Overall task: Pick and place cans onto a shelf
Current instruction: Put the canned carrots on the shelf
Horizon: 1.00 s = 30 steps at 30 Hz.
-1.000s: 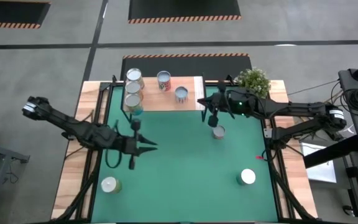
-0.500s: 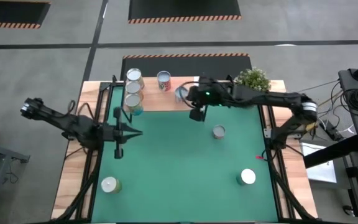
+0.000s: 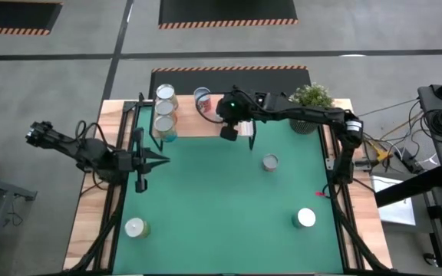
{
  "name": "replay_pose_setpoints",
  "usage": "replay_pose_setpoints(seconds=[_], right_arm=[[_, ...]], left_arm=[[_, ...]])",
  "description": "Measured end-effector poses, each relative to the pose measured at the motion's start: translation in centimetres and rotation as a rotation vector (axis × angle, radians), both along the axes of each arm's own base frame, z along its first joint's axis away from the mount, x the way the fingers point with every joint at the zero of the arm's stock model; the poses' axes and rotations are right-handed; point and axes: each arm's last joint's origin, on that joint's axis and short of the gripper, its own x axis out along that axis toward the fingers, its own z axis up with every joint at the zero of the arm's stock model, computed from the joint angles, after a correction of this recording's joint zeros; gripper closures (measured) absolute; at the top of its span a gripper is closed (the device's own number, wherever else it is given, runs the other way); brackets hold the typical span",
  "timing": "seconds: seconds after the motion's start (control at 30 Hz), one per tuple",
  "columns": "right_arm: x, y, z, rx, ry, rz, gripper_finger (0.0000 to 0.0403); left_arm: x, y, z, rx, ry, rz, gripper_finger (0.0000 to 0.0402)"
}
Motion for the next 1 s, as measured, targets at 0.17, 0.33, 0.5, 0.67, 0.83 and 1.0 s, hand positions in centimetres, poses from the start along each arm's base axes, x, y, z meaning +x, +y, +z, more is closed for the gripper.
replay_pose_setpoints(seconds=[0.17,0.33,0.5,0.67,0.83,1.0], right_arm=[[0.1,-0.8,-0.7,0.019,0.011,-0.032,0.0390],[0.4,-1.4,-1.8,0.026,0.030,-0.047,0.0390],[0.3,-1.9,-2.1,0.031,0.049,-0.060,0.0390],[0.0,-2.7,-2.1,0.030,0.052,-0.076,0.0390],[-0.4,-3.7,-2.1,0.025,0.057,-0.096,0.0390],[-1.0,-5.1,-2.1,0.025,0.058,-0.131,0.0390]], left_arm=[[-0.2,0.1,-0.4,0.018,0.037,0.001,0.0398],[-0.5,0.2,-0.3,0.016,0.032,0.001,0.0398],[-0.5,0.2,-0.3,0.015,0.030,0.001,0.0398],[-0.5,0.2,-0.3,0.013,0.036,0.001,0.0398],[-0.5,0.2,-0.3,0.013,0.035,0.001,0.0398],[-0.5,0.2,-0.3,0.013,0.035,0.001,0.0398]])
